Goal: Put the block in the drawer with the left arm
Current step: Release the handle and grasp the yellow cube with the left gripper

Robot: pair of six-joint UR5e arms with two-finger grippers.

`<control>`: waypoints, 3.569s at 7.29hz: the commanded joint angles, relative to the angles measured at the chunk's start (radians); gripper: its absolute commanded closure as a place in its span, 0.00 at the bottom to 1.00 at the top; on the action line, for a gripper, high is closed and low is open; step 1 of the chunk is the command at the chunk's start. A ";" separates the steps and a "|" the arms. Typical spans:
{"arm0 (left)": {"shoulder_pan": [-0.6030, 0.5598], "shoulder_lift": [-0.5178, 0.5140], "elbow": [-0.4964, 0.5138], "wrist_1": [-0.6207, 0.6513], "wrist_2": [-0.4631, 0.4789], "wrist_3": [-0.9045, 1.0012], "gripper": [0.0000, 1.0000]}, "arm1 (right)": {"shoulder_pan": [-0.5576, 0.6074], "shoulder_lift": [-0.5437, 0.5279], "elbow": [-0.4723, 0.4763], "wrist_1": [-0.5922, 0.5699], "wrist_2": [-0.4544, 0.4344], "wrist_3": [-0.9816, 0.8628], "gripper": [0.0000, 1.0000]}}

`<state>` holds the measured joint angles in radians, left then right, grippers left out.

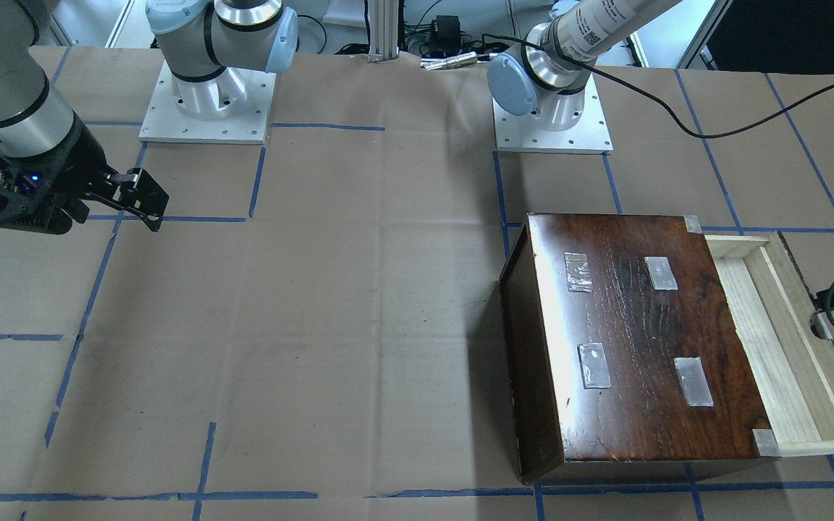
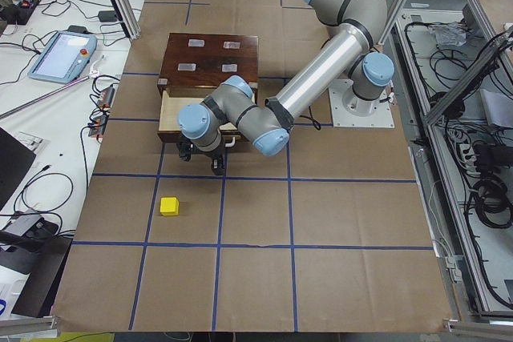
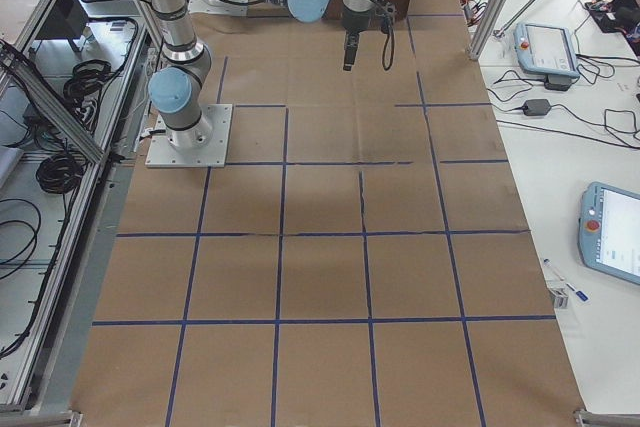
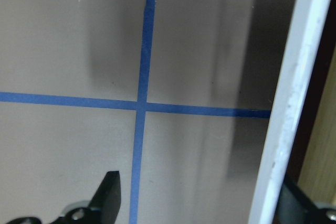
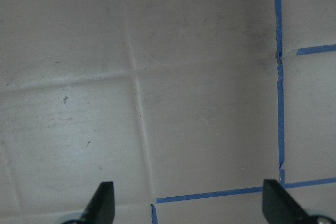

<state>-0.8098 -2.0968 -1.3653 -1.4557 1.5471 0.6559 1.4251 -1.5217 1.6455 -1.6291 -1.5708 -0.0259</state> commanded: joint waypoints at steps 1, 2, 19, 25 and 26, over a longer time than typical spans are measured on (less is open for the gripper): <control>0.006 -0.002 0.011 0.000 0.004 0.011 0.01 | 0.000 0.000 0.001 0.000 0.000 0.001 0.00; 0.006 -0.002 0.015 0.000 0.004 0.016 0.01 | 0.000 0.000 0.001 0.000 0.000 0.001 0.00; -0.022 -0.523 0.571 0.215 -0.010 0.073 0.02 | 0.000 0.000 0.001 0.000 0.000 0.000 0.00; -0.028 -0.329 0.542 -0.028 0.004 0.062 1.00 | 0.000 0.000 0.001 0.000 0.000 0.001 0.00; -0.028 -0.221 0.481 -0.107 0.005 0.062 1.00 | 0.000 0.000 0.001 0.000 0.000 0.001 0.00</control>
<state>-0.8372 -2.4376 -0.8323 -1.4608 1.5503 0.7158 1.4251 -1.5217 1.6457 -1.6291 -1.5708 -0.0251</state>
